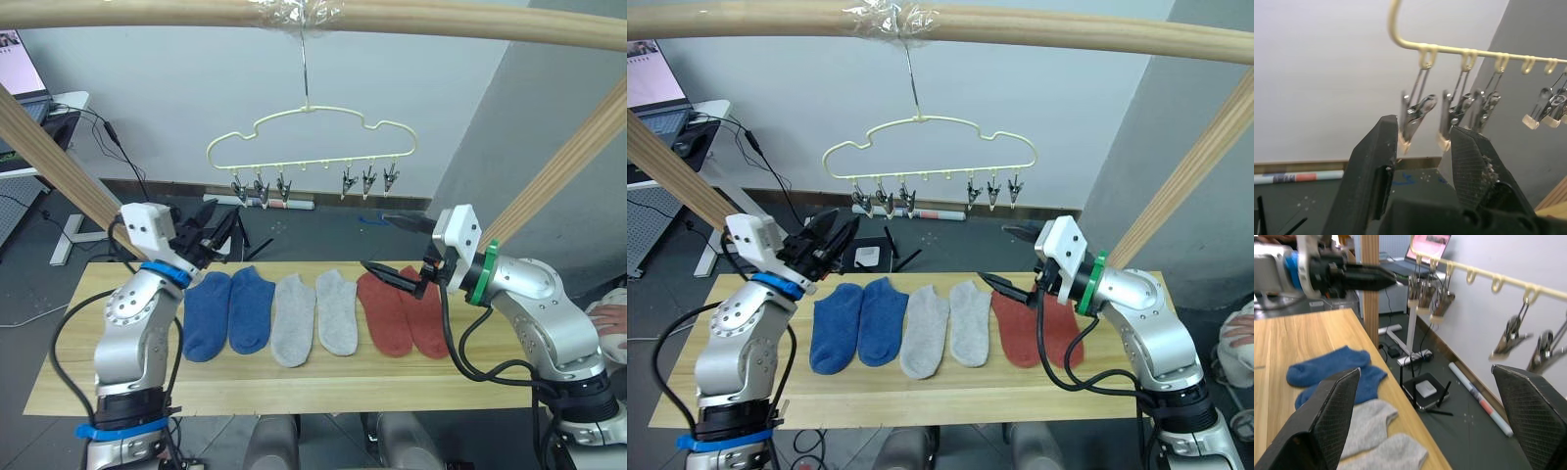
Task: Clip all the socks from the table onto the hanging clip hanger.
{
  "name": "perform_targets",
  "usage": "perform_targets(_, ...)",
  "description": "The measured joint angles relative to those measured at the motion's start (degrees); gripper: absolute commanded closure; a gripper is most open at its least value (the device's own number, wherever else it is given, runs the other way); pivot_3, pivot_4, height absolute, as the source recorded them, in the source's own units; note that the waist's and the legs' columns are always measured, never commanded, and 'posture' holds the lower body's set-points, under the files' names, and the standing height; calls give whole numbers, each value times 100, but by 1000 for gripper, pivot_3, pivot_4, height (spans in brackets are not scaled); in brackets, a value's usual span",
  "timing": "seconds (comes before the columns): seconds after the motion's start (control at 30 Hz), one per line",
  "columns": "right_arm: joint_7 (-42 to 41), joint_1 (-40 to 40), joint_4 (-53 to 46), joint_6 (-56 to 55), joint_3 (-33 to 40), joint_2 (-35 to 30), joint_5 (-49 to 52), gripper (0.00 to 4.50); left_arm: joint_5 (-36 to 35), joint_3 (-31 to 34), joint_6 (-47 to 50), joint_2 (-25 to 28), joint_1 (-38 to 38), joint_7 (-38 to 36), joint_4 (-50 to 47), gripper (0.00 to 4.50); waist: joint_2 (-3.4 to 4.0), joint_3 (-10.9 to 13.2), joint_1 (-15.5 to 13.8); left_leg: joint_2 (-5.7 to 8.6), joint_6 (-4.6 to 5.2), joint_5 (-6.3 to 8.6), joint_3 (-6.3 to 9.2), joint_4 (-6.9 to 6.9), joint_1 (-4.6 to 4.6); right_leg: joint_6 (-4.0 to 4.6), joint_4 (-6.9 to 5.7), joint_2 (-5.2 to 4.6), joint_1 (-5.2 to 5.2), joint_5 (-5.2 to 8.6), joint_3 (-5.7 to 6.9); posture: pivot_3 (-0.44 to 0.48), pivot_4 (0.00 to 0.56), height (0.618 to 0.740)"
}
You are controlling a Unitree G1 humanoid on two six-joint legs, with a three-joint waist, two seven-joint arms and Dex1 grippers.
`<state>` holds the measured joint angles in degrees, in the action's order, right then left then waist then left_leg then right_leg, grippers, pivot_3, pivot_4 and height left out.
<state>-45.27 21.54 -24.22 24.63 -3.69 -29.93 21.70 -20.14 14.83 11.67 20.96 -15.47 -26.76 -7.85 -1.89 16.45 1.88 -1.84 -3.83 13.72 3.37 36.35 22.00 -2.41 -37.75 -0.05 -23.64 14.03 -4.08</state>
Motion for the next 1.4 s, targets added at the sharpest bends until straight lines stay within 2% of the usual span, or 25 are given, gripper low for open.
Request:
perform_targets(0.13, 59, 38, -104, 201, 3, 5, 82, 0, 180, -61, -308, -113, -112, 163, 229, 2405, -2, 52, 3, 1, 0, 0, 0, 0, 21, -1, 0, -1, -19, 0, 0, -52, 340, 735)
perform_targets(0.3, 115, 121, -166, 340, 1, 28, 205, 0, 351, -127, -609, -256, -298, 384, 542, 2405, 0, 123, 1, 2, 0, 0, 18, 47, 90, -1, -19, -1, -66, -5, 13, -51, 344, 735)
perform_targets(0.67, 210, 499, -167, 661, 1, 266, 473, 0, 367, -172, -748, -366, -715, 562, 818, 2405, -5, 194, 10, 7, 0, 0, 20, 57, 92, -19, -20, -3, -65, -10, 12, -41, 346, 735)
perform_targets(0.93, -11, 855, -122, 730, -89, 282, 656, 0, 453, -217, -943, -576, -941, 804, 864, 2405, -6, 229, 7, 8, 0, 0, 22, 54, 98, -19, -11, -4, -66, -11, 13, -39, 342, 735)
perform_targets(1.3, -91, 868, -49, 725, -106, 280, 655, 0, 439, -220, -958, -615, -1003, 853, 1028, 2405, -7, 233, 9, 8, -1, 0, 22, 52, 99, -20, -7, -4, -66, -10, 14, -39, 342, 735)
perform_targets(1.4, -89, 869, -49, 725, -106, 280, 655, 0, 426, -259, -958, -617, -1032, 835, 1071, 3011, -7, 234, 9, 8, -1, 1, 22, 51, 101, -23, -4, -4, -67, -8, 14, -39, 342, 735)
